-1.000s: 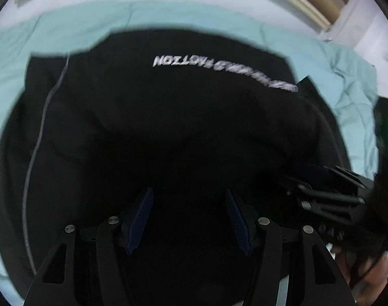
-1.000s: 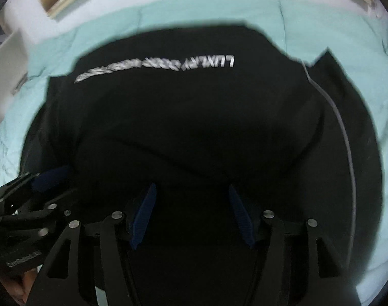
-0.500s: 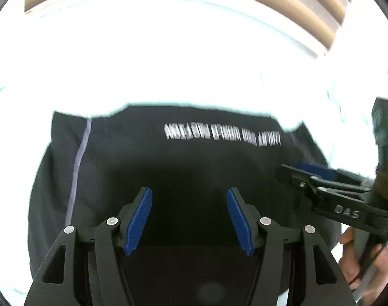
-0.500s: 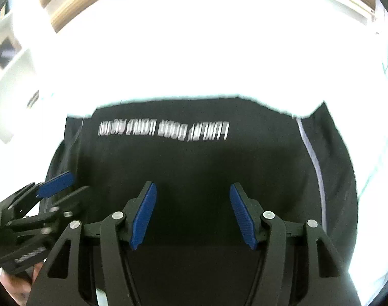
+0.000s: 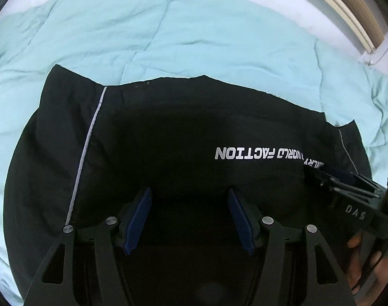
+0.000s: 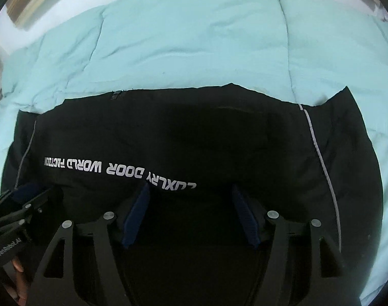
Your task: Fold large clothes
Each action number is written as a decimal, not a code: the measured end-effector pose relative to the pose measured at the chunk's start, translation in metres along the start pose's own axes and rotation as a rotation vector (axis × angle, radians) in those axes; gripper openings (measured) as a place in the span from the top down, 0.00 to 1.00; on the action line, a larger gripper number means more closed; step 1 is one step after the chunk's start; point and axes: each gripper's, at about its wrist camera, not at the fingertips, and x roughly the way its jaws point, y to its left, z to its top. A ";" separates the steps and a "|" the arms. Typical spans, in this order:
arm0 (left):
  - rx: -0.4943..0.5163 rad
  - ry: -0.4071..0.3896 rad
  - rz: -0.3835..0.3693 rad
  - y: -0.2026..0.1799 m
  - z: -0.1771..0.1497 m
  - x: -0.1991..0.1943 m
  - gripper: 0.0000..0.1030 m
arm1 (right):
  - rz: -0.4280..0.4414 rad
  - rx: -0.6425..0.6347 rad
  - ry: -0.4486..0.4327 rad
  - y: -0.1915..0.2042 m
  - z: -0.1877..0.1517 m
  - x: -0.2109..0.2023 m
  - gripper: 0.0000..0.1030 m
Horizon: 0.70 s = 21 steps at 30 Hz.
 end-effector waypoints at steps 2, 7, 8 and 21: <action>0.003 -0.006 -0.038 0.010 0.000 -0.013 0.37 | 0.030 0.001 -0.014 0.000 0.003 -0.014 0.34; -0.004 -0.075 -0.112 0.029 -0.021 -0.068 0.37 | 0.080 0.007 -0.079 -0.018 -0.020 -0.059 0.34; -0.001 -0.094 -0.114 0.034 -0.028 -0.079 0.37 | 0.076 0.005 -0.091 -0.025 -0.028 -0.070 0.33; -0.094 -0.130 -0.033 0.106 -0.053 -0.126 0.37 | 0.033 0.141 -0.140 -0.101 -0.107 -0.140 0.31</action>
